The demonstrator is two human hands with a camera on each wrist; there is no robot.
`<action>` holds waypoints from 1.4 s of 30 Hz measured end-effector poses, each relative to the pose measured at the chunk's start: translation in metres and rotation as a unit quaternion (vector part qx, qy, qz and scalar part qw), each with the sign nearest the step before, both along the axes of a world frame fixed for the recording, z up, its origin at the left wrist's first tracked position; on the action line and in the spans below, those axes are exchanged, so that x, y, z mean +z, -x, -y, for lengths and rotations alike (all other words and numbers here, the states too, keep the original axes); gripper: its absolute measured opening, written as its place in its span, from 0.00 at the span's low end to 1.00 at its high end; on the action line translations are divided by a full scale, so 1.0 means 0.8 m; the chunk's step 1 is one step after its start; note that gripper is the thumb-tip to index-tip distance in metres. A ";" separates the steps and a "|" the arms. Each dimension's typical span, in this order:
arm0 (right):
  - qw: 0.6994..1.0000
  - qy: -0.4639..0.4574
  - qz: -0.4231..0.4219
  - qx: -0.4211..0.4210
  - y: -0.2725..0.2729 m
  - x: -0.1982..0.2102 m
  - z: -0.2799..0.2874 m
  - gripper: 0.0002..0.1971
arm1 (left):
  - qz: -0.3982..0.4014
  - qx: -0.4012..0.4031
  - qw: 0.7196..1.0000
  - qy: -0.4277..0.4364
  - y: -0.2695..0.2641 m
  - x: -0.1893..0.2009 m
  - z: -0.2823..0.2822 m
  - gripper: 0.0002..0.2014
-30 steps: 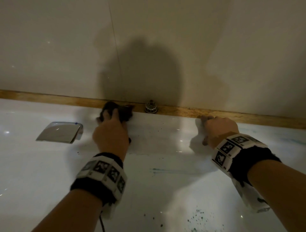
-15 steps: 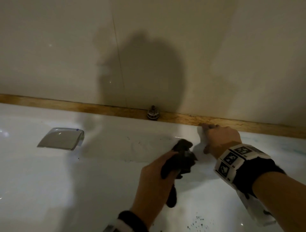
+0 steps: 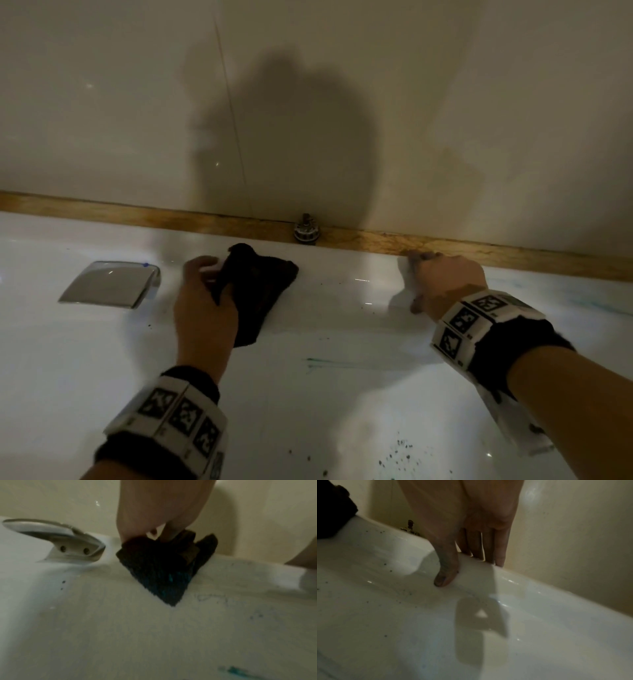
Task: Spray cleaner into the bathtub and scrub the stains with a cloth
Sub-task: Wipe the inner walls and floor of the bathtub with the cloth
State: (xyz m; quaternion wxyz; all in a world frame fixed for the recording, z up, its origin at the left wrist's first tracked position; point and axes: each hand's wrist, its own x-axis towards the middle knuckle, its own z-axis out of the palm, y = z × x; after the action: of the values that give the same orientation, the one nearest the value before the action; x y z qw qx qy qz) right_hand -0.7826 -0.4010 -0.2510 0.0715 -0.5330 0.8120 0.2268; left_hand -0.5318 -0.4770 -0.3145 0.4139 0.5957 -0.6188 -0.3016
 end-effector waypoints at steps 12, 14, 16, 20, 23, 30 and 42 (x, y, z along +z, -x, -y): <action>1.000 0.006 -0.002 -0.002 0.003 -0.002 0.001 0.33 | 0.255 -0.039 0.964 0.062 0.030 -0.056 -0.063 0.33; 1.000 0.009 -0.003 0.000 0.002 -0.002 0.000 0.32 | 0.247 -0.044 0.965 0.079 0.037 -0.060 -0.064 0.32; 1.000 0.017 -0.005 0.003 0.001 -0.001 -0.002 0.32 | 0.239 -0.076 0.960 0.121 0.050 -0.058 -0.069 0.29; 1.000 0.023 -0.004 -0.001 -0.001 0.000 -0.003 0.33 | 0.244 -0.171 0.935 0.194 0.081 -0.060 -0.092 0.31; 1.000 0.021 -0.013 0.006 -0.001 0.000 -0.003 0.33 | 0.209 -0.217 0.932 0.203 0.088 -0.057 -0.093 0.26; 1.000 0.015 -0.015 -0.004 0.000 -0.003 0.000 0.35 | 0.019 0.041 0.994 0.097 0.023 -0.010 -0.070 0.25; 1.000 0.005 -0.011 -0.007 0.000 -0.002 0.001 0.38 | 0.172 -0.083 0.967 0.170 0.073 -0.032 -0.058 0.19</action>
State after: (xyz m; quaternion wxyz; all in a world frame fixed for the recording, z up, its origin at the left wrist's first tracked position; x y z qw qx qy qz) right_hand -0.7823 -0.4022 -0.2527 0.0616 -0.5247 0.8179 0.2279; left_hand -0.5903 -0.4308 -0.3399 0.3704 0.5058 -0.7700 -0.1182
